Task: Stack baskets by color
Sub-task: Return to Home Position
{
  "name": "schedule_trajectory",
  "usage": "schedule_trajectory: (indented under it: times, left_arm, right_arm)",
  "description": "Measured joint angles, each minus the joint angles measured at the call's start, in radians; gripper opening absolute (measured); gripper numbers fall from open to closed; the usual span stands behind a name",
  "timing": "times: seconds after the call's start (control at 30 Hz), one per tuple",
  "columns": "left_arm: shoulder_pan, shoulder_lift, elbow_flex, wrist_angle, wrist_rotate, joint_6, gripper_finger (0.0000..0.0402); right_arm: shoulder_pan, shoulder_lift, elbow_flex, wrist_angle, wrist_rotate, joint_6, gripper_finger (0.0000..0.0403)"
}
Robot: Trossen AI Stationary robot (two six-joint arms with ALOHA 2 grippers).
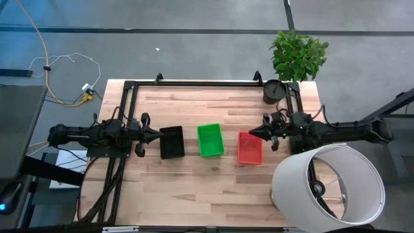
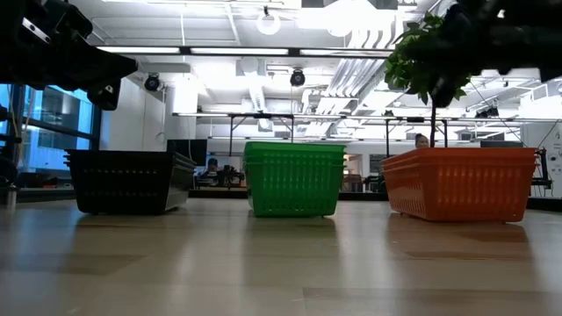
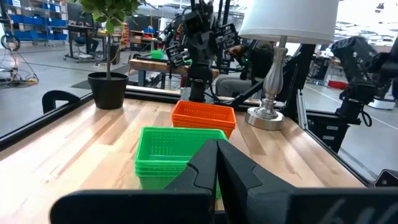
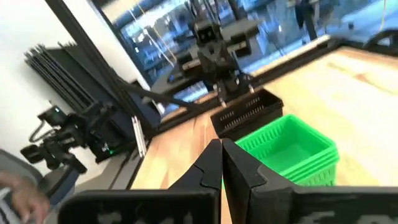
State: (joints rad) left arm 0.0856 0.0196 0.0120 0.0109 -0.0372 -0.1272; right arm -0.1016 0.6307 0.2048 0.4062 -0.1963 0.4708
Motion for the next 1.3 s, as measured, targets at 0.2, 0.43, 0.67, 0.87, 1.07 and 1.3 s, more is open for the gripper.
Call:
schedule_trajectory:
  times: [0.2, 0.43, 0.67, 0.87, 1.07, 1.3]
  left_arm:
    - [0.0, 0.0, 0.0, 0.0, 0.0, 0.0, 0.0]
    - [0.0, 0.0, 0.0, 0.0, 0.0, 0.0, 0.0]
    - [0.0, 0.0, 0.0, 0.0, 0.0, 0.0, 0.0]
    - [0.0, 0.0, 0.0, 0.001, 0.0, 0.0, 0.0]
    - [0.0, 0.0, 0.0, 0.0, 0.0, 0.0, 0.0]
    - [0.0, 0.0, 0.001, 0.002, 0.0, 0.0, 0.0]
  right_arm:
    - [0.031, -0.147, -0.136, 0.027, 0.094, -0.024, 0.0]
    - [0.103, -0.253, -0.195, -0.05, 0.223, -0.121, 0.0]
    - [0.136, -0.276, -0.195, -0.114, 0.185, -0.181, 0.0]
    - [0.135, -0.376, -0.195, -0.154, 0.135, -0.188, 0.0]
    - [0.135, -0.58, -0.195, -0.388, 0.136, -0.185, 0.0]
    - [0.137, -0.606, -0.195, -0.386, 0.137, -0.26, 0.0]
